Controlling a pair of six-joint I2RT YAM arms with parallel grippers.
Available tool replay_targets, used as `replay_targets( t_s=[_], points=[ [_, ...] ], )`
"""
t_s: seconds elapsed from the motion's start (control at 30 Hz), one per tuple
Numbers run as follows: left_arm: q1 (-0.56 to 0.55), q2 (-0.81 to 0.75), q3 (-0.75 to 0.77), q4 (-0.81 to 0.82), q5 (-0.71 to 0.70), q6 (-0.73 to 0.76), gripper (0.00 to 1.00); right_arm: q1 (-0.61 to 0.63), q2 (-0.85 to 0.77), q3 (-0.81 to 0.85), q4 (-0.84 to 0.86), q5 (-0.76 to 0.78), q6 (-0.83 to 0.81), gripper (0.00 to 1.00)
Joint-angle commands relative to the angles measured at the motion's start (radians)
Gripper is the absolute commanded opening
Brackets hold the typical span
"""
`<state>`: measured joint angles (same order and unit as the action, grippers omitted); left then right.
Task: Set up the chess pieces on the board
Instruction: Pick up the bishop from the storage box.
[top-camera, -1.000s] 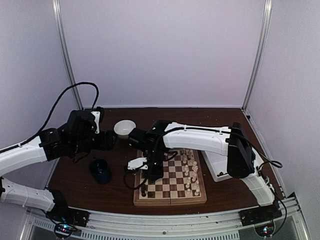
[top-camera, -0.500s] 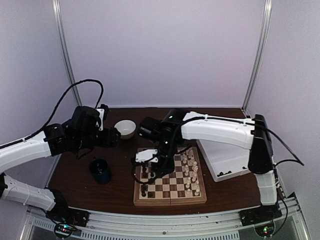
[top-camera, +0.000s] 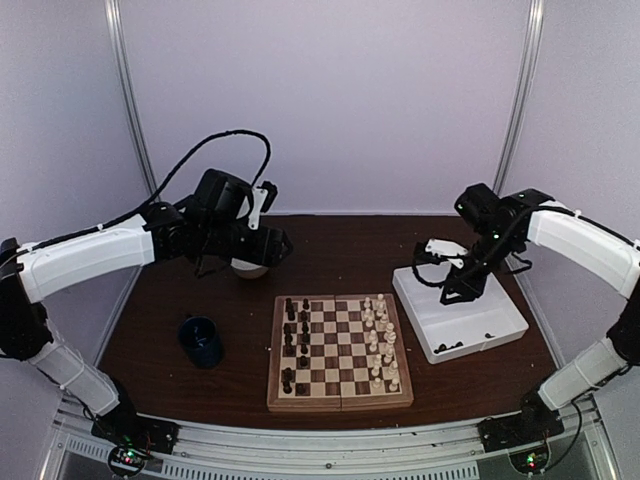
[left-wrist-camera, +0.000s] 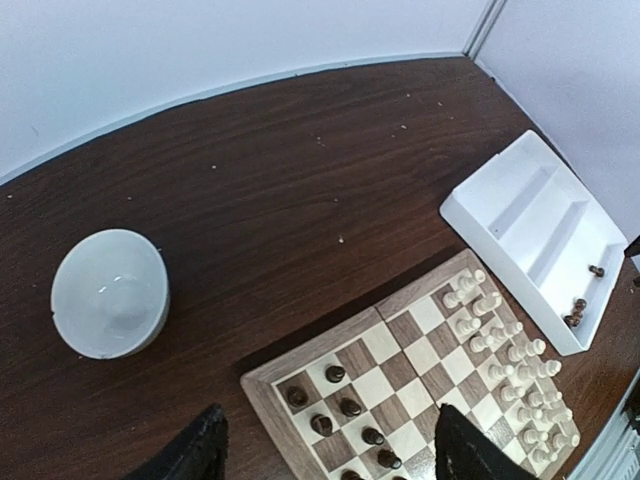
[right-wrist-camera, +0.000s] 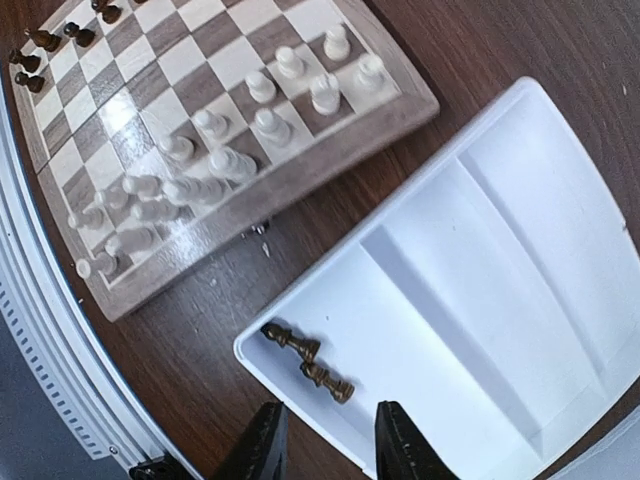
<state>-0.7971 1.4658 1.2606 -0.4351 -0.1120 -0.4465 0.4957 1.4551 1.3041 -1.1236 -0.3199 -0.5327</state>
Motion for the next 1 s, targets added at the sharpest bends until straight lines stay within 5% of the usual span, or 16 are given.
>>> replay_targets(
  t_s=[0.0, 0.27, 0.43, 0.63, 0.97],
  points=[
    [0.010, 0.077, 0.086, -0.022, 0.109, 0.011, 0.70, -0.166, -0.108, -0.139, 0.024, -0.093, -0.087, 0.34],
    [-0.009, 0.235, 0.220, -0.029, 0.200, -0.038, 0.64, -0.307, -0.096, -0.302, 0.155, 0.011, -0.143, 0.31],
    [-0.034, 0.313, 0.335, -0.067, 0.222, -0.017, 0.64, -0.307, 0.026, -0.286, 0.135, 0.060, -0.183, 0.32],
    [-0.036, 0.316, 0.340, -0.066, 0.206, -0.008, 0.64, -0.283, 0.116, -0.304, 0.050, 0.001, -0.325, 0.46],
    [-0.036, 0.298, 0.306, -0.057, 0.174, 0.018, 0.64, -0.176, 0.288, -0.252, 0.000, -0.051, -0.439, 0.43]
  ],
)
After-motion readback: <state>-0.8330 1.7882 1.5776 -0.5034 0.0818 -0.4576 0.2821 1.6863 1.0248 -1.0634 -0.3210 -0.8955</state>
